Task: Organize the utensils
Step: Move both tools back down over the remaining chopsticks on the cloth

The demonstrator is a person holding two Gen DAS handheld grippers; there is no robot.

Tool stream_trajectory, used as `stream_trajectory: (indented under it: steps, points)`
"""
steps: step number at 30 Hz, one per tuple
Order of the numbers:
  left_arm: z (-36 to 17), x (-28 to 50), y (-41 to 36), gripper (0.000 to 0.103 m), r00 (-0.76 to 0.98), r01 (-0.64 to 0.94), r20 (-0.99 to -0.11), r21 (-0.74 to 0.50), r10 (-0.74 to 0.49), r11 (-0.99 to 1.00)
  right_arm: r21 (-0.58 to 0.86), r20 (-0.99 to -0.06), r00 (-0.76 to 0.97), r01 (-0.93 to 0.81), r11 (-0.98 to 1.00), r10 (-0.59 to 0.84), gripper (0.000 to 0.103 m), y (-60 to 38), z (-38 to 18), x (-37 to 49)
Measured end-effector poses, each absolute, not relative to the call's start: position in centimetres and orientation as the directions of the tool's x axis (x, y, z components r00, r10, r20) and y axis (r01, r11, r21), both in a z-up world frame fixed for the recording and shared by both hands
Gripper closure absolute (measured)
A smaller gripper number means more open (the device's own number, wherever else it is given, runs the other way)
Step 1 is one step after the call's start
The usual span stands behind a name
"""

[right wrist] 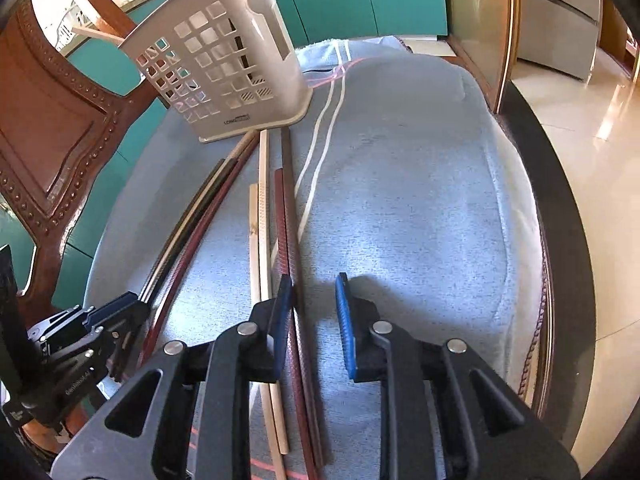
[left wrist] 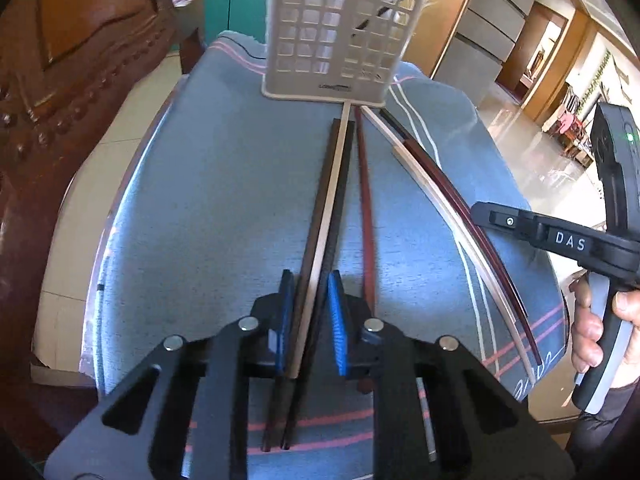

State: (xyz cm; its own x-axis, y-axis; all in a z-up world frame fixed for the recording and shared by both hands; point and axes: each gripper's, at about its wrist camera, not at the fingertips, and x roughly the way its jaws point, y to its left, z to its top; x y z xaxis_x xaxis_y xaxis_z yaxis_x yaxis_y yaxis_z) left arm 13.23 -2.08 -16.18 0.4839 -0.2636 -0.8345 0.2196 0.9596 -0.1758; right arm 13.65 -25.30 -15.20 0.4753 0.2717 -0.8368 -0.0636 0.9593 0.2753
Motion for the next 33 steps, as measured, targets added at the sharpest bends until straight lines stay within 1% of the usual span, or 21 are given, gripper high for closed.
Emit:
stream_trajectory:
  steps: [2, 4, 7, 9, 10, 15, 20, 25, 27, 30, 33]
  points:
    - [-16.0, 12.8, -1.5, 0.085, 0.482, 0.208, -0.836, -0.182, -0.262, 0.961, 0.248, -0.841, 0.482, -0.066, 0.967, 0.248, 0.079, -24.8, -15.1, 13.6]
    - [-16.0, 12.7, -1.3, 0.085, 0.474, 0.215, -0.837, -0.190, -0.273, 0.958, 0.232, -0.842, 0.485, -0.072, 0.970, 0.238, 0.072, -24.3, -15.0, 13.7]
    - [-16.0, 12.4, -1.1, 0.087, 0.456, 0.233, -0.838, -0.212, -0.299, 0.949, 0.203, -0.843, 0.491, -0.084, 0.976, 0.218, 0.070, -23.6, -15.1, 13.7]
    - [-15.7, 11.8, -0.9, 0.096, 0.439, 0.243, -0.833, -0.251, -0.337, 0.937, 0.187, -0.844, 0.494, -0.091, 0.978, 0.207, 0.067, -23.4, -15.1, 13.5]
    - [-15.3, 11.5, -0.6, 0.096, 0.436, 0.250, -0.825, -0.271, -0.359, 0.929, 0.189, -0.843, 0.494, -0.093, 0.978, 0.210, 0.065, -23.4, -15.1, 13.5]
    - [-14.3, 10.8, -0.2, 0.096, 0.478, 0.252, -0.812, -0.238, -0.334, 0.938, 0.209, -0.842, 0.490, -0.089, 0.974, 0.226, 0.065, -23.4, -15.1, 13.7]
    - [-15.1, 11.2, -0.6, 0.096, 0.454, 0.248, -0.825, -0.246, -0.337, 0.937, 0.194, -0.843, 0.492, -0.099, 0.976, 0.217, 0.065, -23.3, -15.0, 13.5]
    - [-15.6, 11.4, -0.5, 0.090, 0.450, 0.240, -0.833, -0.235, -0.322, 0.942, 0.182, -0.845, 0.495, -0.090, 0.979, 0.202, 0.065, -23.4, -15.1, 13.5]
    - [-15.8, 11.6, -0.3, 0.083, 0.448, 0.227, -0.837, -0.233, -0.314, 0.946, 0.154, -0.849, 0.499, -0.081, 0.985, 0.174, 0.065, -23.4, -15.0, 13.4]
    - [-16.2, 11.8, 0.3, 0.081, 0.440, 0.208, -0.837, -0.256, -0.324, 0.944, 0.141, -0.849, 0.504, -0.073, 0.987, 0.159, 0.065, -23.5, -15.1, 13.4]
    - [-16.2, 11.8, 0.2, 0.081, 0.442, 0.211, -0.837, -0.252, -0.322, 0.944, 0.137, -0.850, 0.504, -0.067, 0.988, 0.152, 0.065, -23.4, -15.1, 13.4]
